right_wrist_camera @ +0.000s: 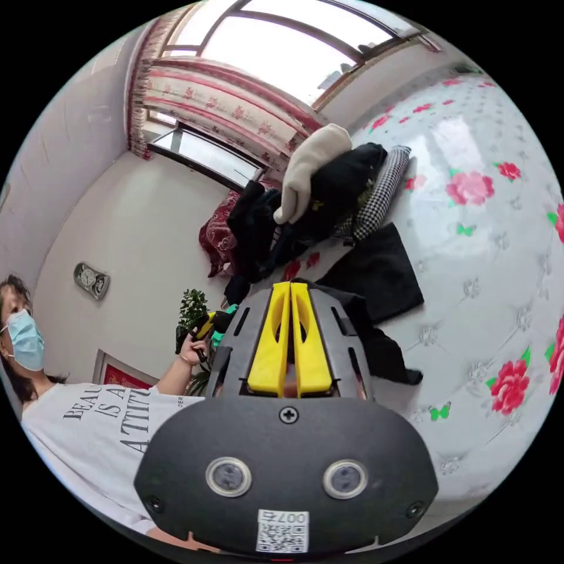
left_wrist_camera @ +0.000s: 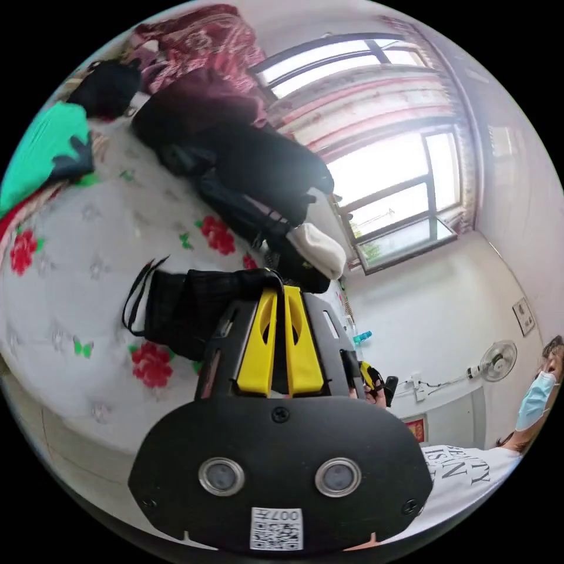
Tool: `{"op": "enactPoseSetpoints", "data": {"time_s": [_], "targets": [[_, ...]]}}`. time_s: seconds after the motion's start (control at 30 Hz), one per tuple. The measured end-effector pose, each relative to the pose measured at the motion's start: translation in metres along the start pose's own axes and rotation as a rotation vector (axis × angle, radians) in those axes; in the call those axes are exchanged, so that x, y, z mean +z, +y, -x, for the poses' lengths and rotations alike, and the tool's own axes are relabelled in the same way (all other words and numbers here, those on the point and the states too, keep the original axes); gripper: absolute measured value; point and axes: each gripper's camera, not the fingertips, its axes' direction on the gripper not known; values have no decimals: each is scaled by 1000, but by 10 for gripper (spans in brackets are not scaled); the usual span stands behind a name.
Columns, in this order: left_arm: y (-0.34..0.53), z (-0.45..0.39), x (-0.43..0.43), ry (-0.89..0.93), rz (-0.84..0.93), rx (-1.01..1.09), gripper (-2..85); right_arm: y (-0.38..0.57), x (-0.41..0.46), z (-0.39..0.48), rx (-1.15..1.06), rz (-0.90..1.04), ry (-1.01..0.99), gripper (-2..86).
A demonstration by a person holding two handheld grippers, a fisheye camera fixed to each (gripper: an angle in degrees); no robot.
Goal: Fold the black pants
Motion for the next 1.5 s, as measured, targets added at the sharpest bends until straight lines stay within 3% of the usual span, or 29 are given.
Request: {"op": "enactPoseSetpoints", "data": {"time_s": [0.1, 0.2, 0.37, 0.53, 0.67, 0.73, 0.8, 0.97, 1.23, 1.5], "targets": [[-54, -93, -21, 47, -69, 244, -7, -50, -36, 77, -265, -156, -3, -2], [-55, -164, -59, 74, -132, 454, -6, -57, -85, 142, -468, -300, -51, -2], [6, -183, -109, 75, -179, 591, -7, -9, -131, 188, -648, -332, -83, -2], [84, -111, -125, -63, -74, 436, -7, 64, -104, 142, -459, -128, -46, -2], [173, 16, -113, -269, 65, 75, -7, 154, -34, 43, -21, 153, -13, -2], [207, 67, -113, -258, 101, -123, -7, 184, -23, 15, 139, 177, -49, -2], [230, 97, -124, -137, 41, -296, -7, 195, -30, 6, 223, 116, -138, -2], [198, 57, -133, -128, 25, -162, -6, 162, -37, 53, 26, 156, -103, -2], [146, 13, -126, -120, 11, -45, -4, 124, -30, 105, -129, 61, -60, -2], [-3, 22, -16, -254, -38, 31, 48, -36, 90, 130, -268, 107, 103, -1]]}}
